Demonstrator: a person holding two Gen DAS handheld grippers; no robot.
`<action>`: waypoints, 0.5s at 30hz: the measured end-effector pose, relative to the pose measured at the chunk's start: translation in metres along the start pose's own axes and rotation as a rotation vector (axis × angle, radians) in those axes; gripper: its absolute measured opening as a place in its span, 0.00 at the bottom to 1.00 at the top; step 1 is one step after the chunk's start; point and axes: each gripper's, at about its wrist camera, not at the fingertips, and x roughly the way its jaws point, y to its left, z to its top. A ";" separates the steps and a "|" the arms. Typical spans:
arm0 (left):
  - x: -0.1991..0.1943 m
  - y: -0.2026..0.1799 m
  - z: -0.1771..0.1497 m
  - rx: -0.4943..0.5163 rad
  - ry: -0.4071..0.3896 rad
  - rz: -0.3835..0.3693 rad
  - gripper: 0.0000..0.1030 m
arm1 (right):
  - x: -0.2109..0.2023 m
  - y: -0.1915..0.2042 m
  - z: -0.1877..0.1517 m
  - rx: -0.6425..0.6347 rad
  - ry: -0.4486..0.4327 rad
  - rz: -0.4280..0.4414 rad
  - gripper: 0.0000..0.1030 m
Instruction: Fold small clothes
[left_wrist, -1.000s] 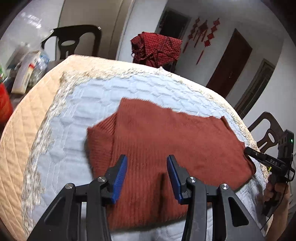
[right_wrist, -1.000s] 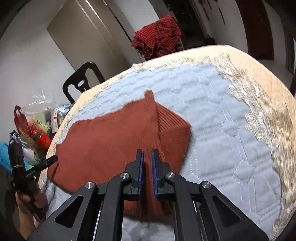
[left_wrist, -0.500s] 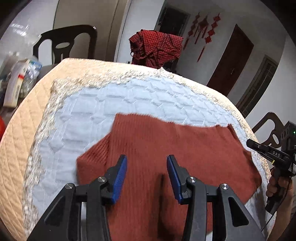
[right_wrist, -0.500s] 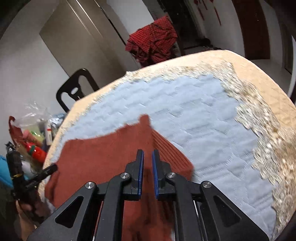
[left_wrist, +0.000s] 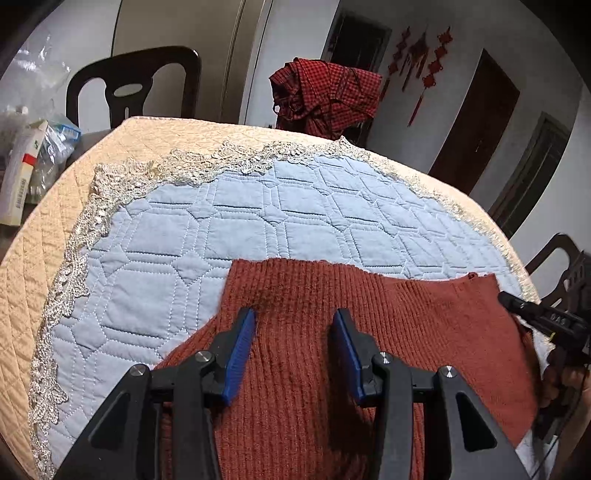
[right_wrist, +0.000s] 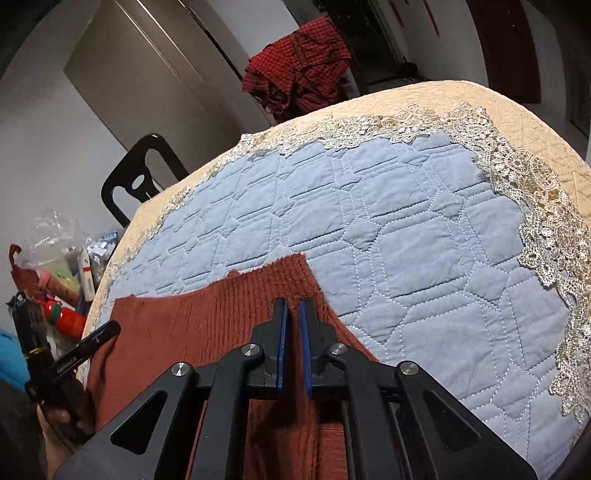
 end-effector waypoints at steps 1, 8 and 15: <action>0.001 -0.003 0.000 0.013 0.002 0.015 0.46 | 0.000 0.000 0.000 0.000 -0.004 -0.001 0.04; -0.003 -0.009 0.000 0.040 0.021 0.055 0.46 | -0.003 0.005 0.003 0.002 0.011 -0.012 0.08; -0.069 -0.007 -0.027 0.052 -0.034 0.005 0.46 | -0.060 0.026 -0.032 -0.097 -0.025 -0.006 0.29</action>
